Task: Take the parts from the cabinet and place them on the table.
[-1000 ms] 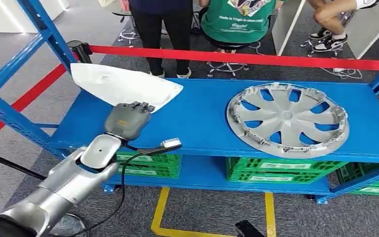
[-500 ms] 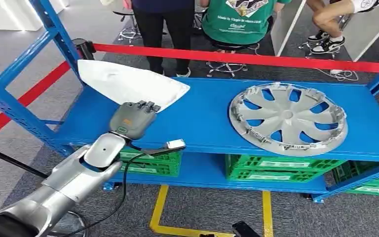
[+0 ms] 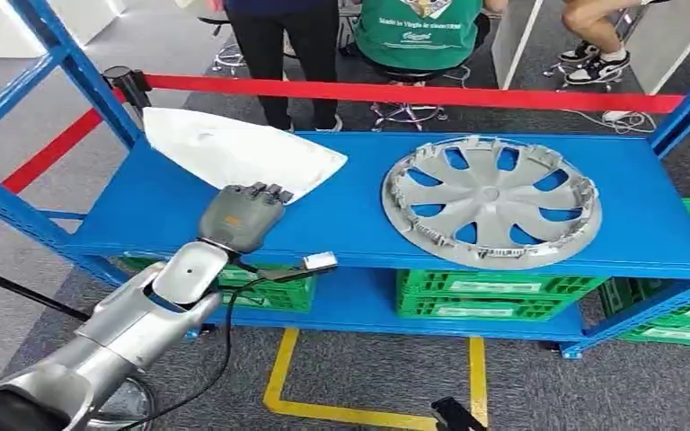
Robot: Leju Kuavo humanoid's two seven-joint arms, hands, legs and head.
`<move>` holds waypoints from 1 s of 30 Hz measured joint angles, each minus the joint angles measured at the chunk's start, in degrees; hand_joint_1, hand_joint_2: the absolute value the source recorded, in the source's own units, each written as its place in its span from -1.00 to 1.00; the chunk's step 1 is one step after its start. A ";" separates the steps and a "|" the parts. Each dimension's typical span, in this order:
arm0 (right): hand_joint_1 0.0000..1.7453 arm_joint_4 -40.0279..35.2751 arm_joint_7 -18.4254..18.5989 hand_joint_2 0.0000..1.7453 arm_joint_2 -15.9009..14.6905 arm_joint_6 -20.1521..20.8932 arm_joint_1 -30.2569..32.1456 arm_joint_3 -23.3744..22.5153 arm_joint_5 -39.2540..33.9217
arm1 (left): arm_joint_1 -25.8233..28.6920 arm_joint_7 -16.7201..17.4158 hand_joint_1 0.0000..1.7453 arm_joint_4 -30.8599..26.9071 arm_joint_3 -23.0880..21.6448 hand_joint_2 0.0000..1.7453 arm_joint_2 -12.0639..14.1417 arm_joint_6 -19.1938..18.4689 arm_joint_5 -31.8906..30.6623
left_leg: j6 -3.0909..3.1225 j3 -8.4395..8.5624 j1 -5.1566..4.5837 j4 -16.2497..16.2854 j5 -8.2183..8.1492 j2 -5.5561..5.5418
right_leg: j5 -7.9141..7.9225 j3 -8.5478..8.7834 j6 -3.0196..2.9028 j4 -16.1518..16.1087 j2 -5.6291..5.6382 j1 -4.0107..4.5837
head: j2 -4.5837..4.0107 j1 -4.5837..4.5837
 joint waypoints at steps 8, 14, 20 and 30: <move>-1.00 -0.07 -0.26 -1.00 0.00 -0.13 -0.10 0.00 0.24 | 0.28 -0.18 1.00 -0.02 0.35 1.00 0.37 1.29 -0.02 | 2.24 5.62 -1.40 -14.74 6.97 0.50 | 3.76 -2.02 1.60 -1.64 -0.08 0.00 | 0.00 -0.28; -1.00 -0.07 -0.54 -1.00 0.00 -0.13 0.25 -0.57 -0.33 | 2.29 -0.26 1.00 -0.61 0.46 1.00 0.66 0.33 -0.02 | 2.22 1.18 -0.66 -14.80 10.84 0.66 | -7.86 -4.55 3.52 15.55 -0.31 -0.65 | 0.00 0.00; -1.00 -0.28 -0.81 -1.00 -0.22 -0.26 0.45 -1.42 -0.94 | 3.59 -0.26 1.00 -1.40 1.88 1.00 1.27 0.13 0.00 | 0.12 -2.02 -0.25 -14.22 14.20 0.49 | -7.00 8.30 3.35 -1.53 -0.02 -0.97 | 0.00 0.02; -1.00 -0.31 -1.48 -1.00 -0.85 -0.20 0.43 -1.60 0.83 | 5.99 -1.20 1.00 -2.97 2.21 1.00 1.79 0.74 0.02 | -0.76 -5.87 -0.09 3.54 4.19 0.47 | -1.30 1.67 -0.01 -1.06 -0.15 -0.27 | 0.00 -0.15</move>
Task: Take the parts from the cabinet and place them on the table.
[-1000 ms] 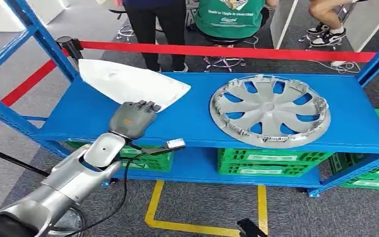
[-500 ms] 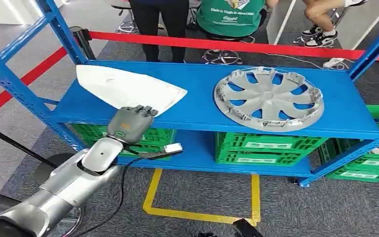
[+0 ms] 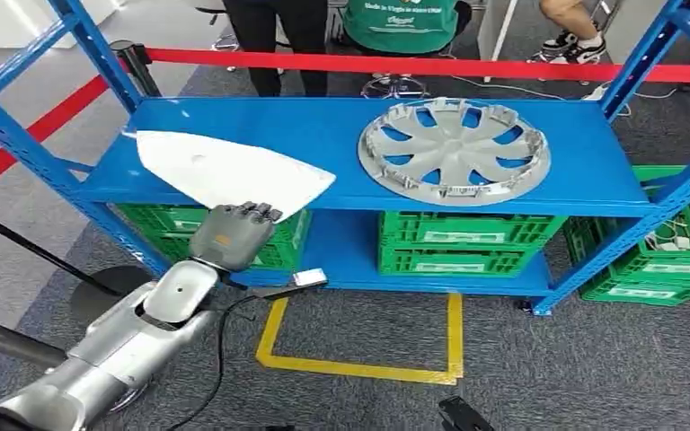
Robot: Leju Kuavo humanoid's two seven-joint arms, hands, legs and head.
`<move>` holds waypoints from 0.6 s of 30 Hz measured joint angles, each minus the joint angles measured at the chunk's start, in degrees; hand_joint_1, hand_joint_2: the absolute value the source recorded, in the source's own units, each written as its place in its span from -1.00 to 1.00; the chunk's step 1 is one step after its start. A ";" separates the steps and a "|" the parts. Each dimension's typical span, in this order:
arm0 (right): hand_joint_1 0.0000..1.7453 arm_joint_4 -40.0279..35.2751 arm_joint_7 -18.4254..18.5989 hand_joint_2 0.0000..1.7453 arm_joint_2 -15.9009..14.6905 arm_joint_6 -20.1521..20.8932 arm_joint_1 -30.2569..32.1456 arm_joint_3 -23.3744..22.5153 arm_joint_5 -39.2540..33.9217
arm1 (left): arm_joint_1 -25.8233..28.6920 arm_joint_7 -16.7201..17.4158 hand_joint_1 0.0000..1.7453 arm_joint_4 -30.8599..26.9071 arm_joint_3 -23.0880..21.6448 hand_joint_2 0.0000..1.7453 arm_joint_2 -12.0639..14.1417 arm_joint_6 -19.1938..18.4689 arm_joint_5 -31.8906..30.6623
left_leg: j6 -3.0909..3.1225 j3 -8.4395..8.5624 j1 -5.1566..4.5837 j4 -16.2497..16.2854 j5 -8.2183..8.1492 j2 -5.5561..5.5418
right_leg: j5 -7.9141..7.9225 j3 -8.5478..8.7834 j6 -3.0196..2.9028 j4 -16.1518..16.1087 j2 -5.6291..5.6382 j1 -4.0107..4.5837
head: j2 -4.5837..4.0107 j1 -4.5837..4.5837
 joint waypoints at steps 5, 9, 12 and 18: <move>-1.00 -0.11 -0.20 -1.00 0.04 -0.13 0.01 0.00 0.15 | 0.27 -0.07 1.00 -1.90 0.79 1.00 0.17 0.24 0.02 | 1.61 13.18 -1.21 -18.02 0.55 0.05 | 3.30 -2.64 0.79 -0.38 -0.15 0.21 | 0.00 0.18; -1.00 -0.09 -0.24 -1.00 0.07 -0.11 0.46 0.00 0.20 | 0.65 -0.07 1.00 -1.92 0.87 1.00 0.48 0.17 0.00 | 2.31 11.72 -1.25 -19.63 3.52 0.17 | 3.29 -3.86 2.10 -1.00 -0.15 -0.27 | 0.00 -0.35; -1.00 -0.11 -0.50 -1.00 0.07 -0.13 0.50 0.02 0.37 | 1.12 -0.15 1.00 -2.67 1.03 1.00 0.76 0.15 0.02 | 2.90 9.69 -1.08 -19.63 5.37 0.16 | -6.68 -6.38 2.90 10.34 -0.20 -0.42 | 0.00 0.26; -1.00 -0.11 -0.57 -1.00 0.07 -1.05 0.36 0.02 0.96 | 3.95 -0.55 1.00 -5.40 2.47 1.00 3.37 -0.15 0.09 | 1.50 5.61 -0.40 -19.14 8.58 0.32 | -3.23 4.28 4.12 3.87 -0.29 -0.88 | 0.00 0.28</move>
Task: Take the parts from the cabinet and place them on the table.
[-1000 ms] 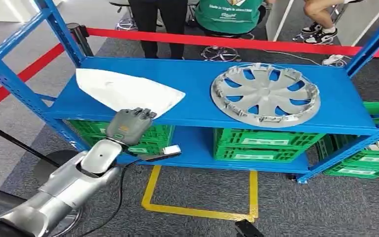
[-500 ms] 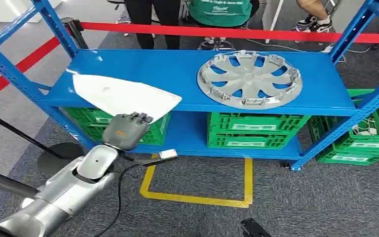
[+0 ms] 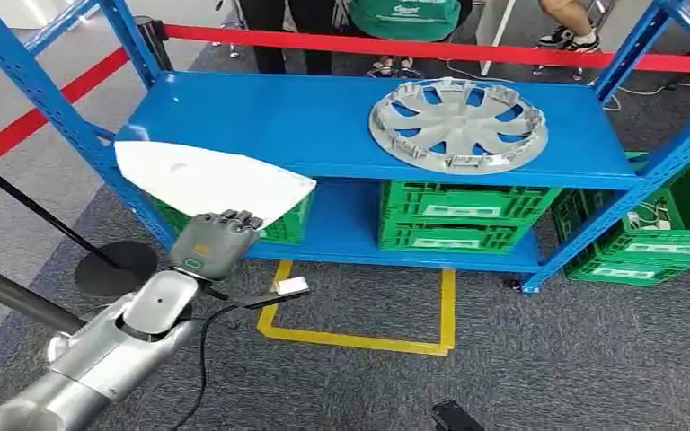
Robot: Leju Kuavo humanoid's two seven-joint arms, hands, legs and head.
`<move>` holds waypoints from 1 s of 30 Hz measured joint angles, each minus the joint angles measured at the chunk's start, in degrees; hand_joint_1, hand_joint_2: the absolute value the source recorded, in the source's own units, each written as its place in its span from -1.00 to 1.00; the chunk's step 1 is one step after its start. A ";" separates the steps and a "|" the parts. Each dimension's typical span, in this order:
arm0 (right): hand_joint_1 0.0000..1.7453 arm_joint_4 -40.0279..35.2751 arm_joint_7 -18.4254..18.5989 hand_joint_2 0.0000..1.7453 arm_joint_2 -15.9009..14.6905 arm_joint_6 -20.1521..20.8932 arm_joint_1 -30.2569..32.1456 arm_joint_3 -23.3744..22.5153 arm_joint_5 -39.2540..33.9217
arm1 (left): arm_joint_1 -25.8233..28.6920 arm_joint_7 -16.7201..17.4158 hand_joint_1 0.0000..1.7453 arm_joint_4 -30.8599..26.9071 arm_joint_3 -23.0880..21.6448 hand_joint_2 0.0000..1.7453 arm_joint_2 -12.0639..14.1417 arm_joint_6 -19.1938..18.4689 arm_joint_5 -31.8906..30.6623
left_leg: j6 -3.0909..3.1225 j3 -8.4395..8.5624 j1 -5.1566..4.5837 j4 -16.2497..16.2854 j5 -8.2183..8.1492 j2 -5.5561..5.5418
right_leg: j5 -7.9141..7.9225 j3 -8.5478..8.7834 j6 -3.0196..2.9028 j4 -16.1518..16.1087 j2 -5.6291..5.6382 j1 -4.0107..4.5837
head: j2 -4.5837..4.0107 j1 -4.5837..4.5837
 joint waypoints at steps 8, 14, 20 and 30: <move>-1.00 -0.02 -0.02 -1.00 0.42 -0.61 -0.16 -0.02 0.54 | 2.12 -1.11 1.00 -3.30 2.33 1.00 2.51 -0.81 0.02 | -2.19 -4.17 0.11 8.05 -6.29 -0.25 | 0.00 0.16 -3.81 -4.63 0.29 0.37 | 0.00 -0.31; -1.00 -0.04 -0.07 -1.00 0.42 -0.85 -0.17 -0.02 0.81 | 3.75 -1.33 1.00 -4.44 2.86 1.00 3.41 -0.74 0.02 | -1.46 -0.75 0.10 13.27 -6.04 -0.31 | 3.33 -3.93 -3.93 -4.58 0.31 0.91 | 0.00 -0.28; -1.00 -0.07 -0.15 -1.00 0.70 -0.94 -0.21 -0.02 0.87 | 3.87 -1.33 1.00 -5.66 3.25 1.00 3.85 -0.72 0.02 | -0.16 6.94 -1.01 -0.24 -6.08 -0.55 | 6.92 -5.76 -2.23 -5.47 0.20 0.48 | 0.00 -0.15; -1.00 -0.02 -0.28 -1.00 0.76 -1.46 0.00 -0.07 0.90 | 6.11 -3.26 1.00 -8.06 4.30 1.00 4.28 -1.09 0.39 | 0.69 -0.62 -0.56 -0.42 0.75 -0.20 | -0.40 -1.32 -1.36 5.17 0.09 0.45 | 0.00 0.09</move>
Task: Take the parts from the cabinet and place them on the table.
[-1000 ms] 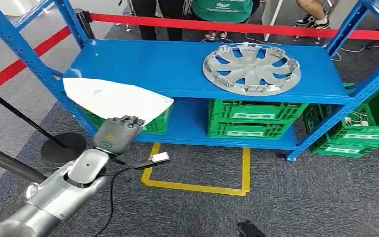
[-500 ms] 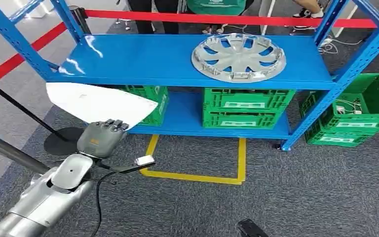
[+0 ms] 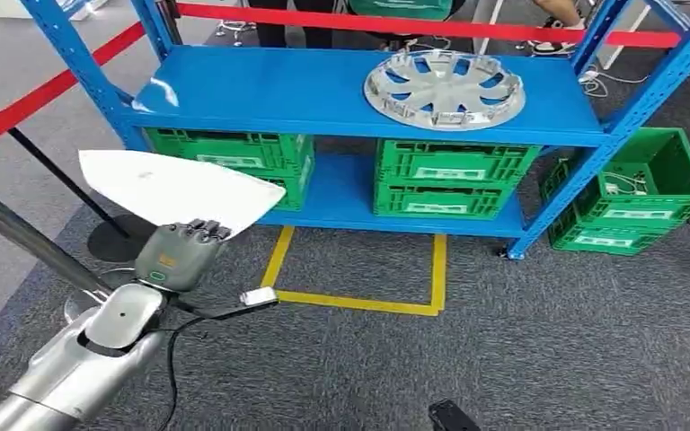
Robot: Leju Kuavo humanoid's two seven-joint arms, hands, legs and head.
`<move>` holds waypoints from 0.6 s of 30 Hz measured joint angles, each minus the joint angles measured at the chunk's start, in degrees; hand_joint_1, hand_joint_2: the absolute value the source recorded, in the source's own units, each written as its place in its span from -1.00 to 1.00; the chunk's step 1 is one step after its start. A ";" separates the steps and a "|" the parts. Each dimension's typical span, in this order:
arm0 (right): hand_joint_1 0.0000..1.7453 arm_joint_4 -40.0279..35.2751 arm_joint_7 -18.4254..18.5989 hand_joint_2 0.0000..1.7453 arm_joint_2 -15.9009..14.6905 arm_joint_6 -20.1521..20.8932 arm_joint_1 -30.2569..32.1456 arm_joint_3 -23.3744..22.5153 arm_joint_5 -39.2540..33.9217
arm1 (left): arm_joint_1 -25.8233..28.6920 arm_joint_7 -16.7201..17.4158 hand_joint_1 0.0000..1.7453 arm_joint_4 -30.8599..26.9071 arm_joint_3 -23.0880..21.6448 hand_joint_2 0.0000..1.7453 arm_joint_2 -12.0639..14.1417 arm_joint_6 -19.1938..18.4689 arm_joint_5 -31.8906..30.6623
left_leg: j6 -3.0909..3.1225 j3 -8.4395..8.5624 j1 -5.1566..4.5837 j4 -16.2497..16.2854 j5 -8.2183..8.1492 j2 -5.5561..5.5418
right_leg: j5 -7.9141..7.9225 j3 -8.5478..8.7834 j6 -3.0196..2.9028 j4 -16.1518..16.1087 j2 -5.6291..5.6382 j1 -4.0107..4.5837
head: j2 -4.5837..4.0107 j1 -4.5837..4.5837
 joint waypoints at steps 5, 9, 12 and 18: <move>-1.00 -0.04 -0.37 -1.00 0.00 -0.17 -0.20 -0.02 0.04 | 0.55 -0.35 1.00 -1.01 1.12 1.00 0.22 -0.26 0.39 | -1.62 -1.21 0.14 0.24 2.95 -0.04 | -3.25 6.02 -1.15 -10.72 0.26 0.65 | 0.00 -0.17; -1.00 -0.04 -0.44 -1.00 0.04 -0.22 -0.22 -0.02 0.24 | 0.99 -0.41 1.00 -1.29 1.40 1.00 0.52 -0.37 0.74 | -3.14 -3.75 0.57 8.44 -7.68 -0.17 | -0.37 3.58 -3.07 -10.95 0.10 0.36 | 0.00 -0.55; -1.00 -0.04 -0.44 -1.00 0.04 -1.07 -0.03 -0.02 1.27 | 1.27 -0.46 1.00 -1.31 1.42 1.00 0.52 -0.72 0.74 | -3.59 -5.30 0.93 18.93 -8.84 -0.17 | 1.87 0.57 -2.99 -10.88 0.04 0.37 | 0.00 -0.57; -1.00 -0.04 -0.31 -1.00 0.04 -3.35 0.01 0.09 3.50 | 0.92 -0.26 1.00 -2.23 1.51 1.00 0.50 -0.74 0.63 | -2.31 9.10 0.59 0.06 -8.23 2.42 | 4.97 -2.73 -1.63 -10.42 -1.57 0.64 | 0.00 -0.44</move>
